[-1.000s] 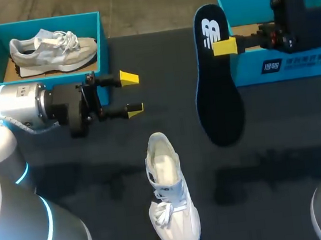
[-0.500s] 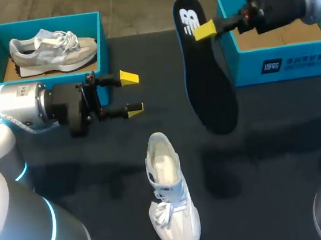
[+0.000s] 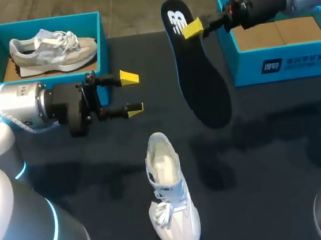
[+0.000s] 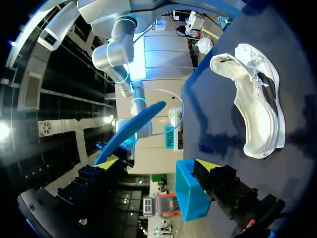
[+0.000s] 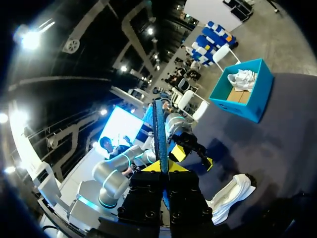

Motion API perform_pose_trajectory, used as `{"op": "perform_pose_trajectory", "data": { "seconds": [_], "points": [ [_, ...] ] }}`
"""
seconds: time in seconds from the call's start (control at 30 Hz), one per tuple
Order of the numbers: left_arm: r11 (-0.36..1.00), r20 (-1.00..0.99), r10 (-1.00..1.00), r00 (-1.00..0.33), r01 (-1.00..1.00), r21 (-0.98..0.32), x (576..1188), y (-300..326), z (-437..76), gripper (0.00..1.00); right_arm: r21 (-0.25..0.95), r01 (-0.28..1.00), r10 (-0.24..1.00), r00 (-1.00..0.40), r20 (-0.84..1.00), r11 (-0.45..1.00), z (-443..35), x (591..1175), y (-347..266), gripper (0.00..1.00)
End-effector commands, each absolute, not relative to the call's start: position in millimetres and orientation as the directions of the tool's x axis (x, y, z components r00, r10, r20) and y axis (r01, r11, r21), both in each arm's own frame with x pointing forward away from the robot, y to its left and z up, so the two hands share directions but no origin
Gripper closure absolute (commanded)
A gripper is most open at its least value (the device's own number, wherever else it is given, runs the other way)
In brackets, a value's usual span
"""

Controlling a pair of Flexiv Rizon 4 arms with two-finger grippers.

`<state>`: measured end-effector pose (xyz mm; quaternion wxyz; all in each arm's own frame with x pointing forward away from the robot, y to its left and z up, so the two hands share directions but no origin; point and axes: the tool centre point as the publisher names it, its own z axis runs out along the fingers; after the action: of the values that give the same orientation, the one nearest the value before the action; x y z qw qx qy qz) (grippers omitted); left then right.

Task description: Take the shoe out of the shoebox, open the shoe tongue, remove and reinsert the insole, then place the shoe into the shoebox

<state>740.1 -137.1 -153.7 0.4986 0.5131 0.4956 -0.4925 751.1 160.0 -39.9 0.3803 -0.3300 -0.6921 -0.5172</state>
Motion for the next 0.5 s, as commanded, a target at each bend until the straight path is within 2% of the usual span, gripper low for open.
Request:
{"op": "perform_pose_trajectory", "data": {
  "seconds": [0.03, 0.1, 0.27, 0.4, 0.5],
  "points": [
    [-0.009, -1.000, 0.015, 0.026, 1.000, 0.026, 739, -138, -155, 0.00, 0.384, 0.898, 0.096, -0.411, 0.906, 0.215, -47, 761, 169, 1.00],
    [-0.009, -1.000, 0.015, 0.026, 1.000, 0.026, 739, -138, -155, 0.00, 0.315, 0.931, 0.140, -0.342, 0.929, 0.183, -56, 765, 168, 1.00],
    [-0.009, -1.000, 0.015, 0.026, 1.000, 0.026, 739, -138, -155, 0.00, 0.197, 0.979, 0.123, -0.202, 0.972, 0.052, -80, 770, 163, 1.00],
    [-0.009, -1.000, 0.015, 0.026, 1.000, 0.026, 739, -138, -155, 0.00, 0.063, 0.997, 0.172, -0.055, 0.983, -0.038, -95, 773, 160, 1.00],
    [-0.009, -1.000, 0.015, 0.026, 1.000, 0.026, 739, -138, -155, 0.00, 0.040, 0.999, 0.198, -0.033, 0.980, -0.031, -97, 774, 161, 1.00]
  ]
}}
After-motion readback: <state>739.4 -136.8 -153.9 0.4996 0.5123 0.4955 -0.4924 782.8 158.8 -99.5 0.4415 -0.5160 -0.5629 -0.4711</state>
